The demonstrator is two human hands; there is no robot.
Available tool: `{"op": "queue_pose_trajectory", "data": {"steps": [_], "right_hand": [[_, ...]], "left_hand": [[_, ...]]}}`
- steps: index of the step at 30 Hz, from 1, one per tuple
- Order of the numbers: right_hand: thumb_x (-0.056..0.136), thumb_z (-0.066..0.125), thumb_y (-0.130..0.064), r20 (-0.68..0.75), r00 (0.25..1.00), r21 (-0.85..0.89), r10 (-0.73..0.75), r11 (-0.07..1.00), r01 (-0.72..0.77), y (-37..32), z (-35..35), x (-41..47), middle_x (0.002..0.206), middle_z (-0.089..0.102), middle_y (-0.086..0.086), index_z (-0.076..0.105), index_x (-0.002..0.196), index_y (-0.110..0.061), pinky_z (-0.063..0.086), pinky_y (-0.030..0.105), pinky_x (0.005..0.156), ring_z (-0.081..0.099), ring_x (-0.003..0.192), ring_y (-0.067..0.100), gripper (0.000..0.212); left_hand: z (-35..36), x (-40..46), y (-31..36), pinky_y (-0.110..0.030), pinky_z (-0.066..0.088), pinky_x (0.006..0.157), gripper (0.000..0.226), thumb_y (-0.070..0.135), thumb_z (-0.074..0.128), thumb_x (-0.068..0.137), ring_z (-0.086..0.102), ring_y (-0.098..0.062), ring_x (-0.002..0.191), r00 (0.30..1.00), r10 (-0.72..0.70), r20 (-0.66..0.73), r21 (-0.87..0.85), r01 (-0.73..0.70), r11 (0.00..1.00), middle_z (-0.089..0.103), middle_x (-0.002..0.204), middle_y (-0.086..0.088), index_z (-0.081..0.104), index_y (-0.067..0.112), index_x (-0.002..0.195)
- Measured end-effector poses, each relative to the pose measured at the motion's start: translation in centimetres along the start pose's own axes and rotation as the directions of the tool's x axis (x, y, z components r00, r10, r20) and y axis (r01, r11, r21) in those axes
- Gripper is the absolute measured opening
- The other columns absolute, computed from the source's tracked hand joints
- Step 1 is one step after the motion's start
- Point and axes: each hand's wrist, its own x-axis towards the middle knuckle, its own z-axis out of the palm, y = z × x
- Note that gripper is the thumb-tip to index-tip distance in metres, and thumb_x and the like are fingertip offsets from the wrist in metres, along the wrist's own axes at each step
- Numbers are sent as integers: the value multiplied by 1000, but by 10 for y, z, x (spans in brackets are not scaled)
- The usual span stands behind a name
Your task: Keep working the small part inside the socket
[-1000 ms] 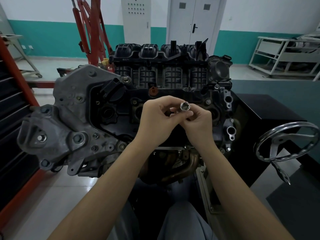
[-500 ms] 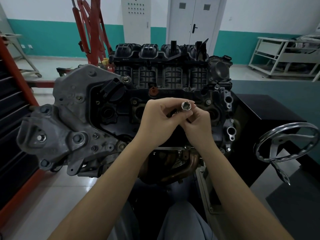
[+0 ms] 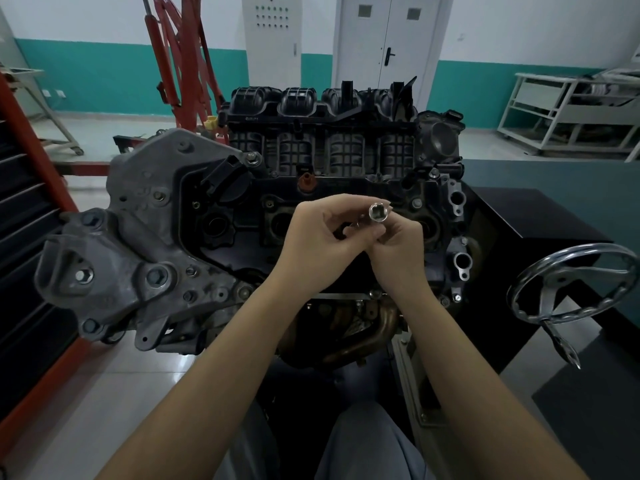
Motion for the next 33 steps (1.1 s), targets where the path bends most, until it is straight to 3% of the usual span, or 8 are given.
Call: {"op": "queue_pose_trajectory", "data": {"steps": [4, 9, 15, 20, 23, 26, 30, 33], "right_hand": [[80, 70, 4, -12, 1000, 17, -6, 1000, 6, 3, 0, -2, 87, 74, -3, 72, 94, -10, 56, 32, 77, 70, 86, 16, 20], [83, 63, -5, 20, 1000, 0, 8, 1000, -8, -4, 2, -1, 77, 70, -25, 66, 86, -30, 47, 9, 69, 66, 78, -5, 26], [80, 70, 4, -24, 1000, 19, 10, 1000, -9, 3, 1, -1, 84, 74, -1, 73, 90, -8, 55, 31, 77, 70, 85, 17, 15], [84, 66, 2, 24, 999, -16, 32, 999, -31, 1, 0, -2, 77, 70, -23, 68, 88, -22, 47, 11, 69, 67, 78, -2, 24], [78, 71, 5, -14, 1000, -11, 21, 1000, -21, 1, 0, 1, 74, 71, -16, 71, 82, -20, 50, 16, 68, 68, 75, 2, 25], [77, 73, 4, -19, 1000, 24, 14, 1000, -14, 1, 0, -1, 81, 74, -5, 72, 86, -15, 55, 28, 75, 70, 82, 14, 21], [81, 64, 5, 33, 999, 3, 8, 1000, -8, -1, -1, -2, 81, 71, -21, 68, 87, -26, 48, 12, 73, 67, 81, -2, 32], [78, 67, 6, -4, 1000, -13, 2, 1000, -2, -1, -1, 1, 77, 72, -18, 70, 83, -27, 49, 15, 70, 67, 77, 1, 33]], "left_hand": [[1, 1, 2, -26, 56, 83, 20, -1, 78, 74, 71, -11, 87, 999, 27, -40, 85, -23, 996, 74, 88, 0, 74, 9, 91], [-2, 1, 2, -32, 55, 91, 24, -9, 66, 84, 70, -17, 99, 1000, -6, 17, -25, 6, 1000, 73, 100, -10, 71, 1, 105], [0, 1, 3, -35, 57, 86, 20, -4, 75, 77, 71, -14, 90, 999, 26, -46, 98, -21, 995, 74, 91, -5, 74, 6, 95], [-1, 1, 2, -28, 55, 88, 29, -11, 66, 82, 70, -15, 97, 1000, 2, 29, -16, -2, 1000, 73, 97, -5, 71, 8, 104], [-1, 0, 2, -29, 54, 90, 31, -11, 68, 80, 70, -17, 98, 999, 2, 37, -8, -1, 1000, 73, 99, -7, 70, 7, 105], [1, 0, 1, -23, 55, 82, 28, -3, 79, 73, 70, -9, 87, 999, 16, -43, 71, -13, 997, 73, 89, 4, 72, 16, 91], [2, 0, -1, -25, 55, 85, 28, -4, 73, 78, 70, -11, 90, 1000, 17, -26, 64, -15, 998, 73, 91, 4, 71, 16, 97], [1, 1, 0, -29, 55, 88, 30, -9, 70, 80, 70, -17, 95, 1000, 1, -8, -2, -1, 1000, 73, 96, -4, 70, 11, 103]]}}
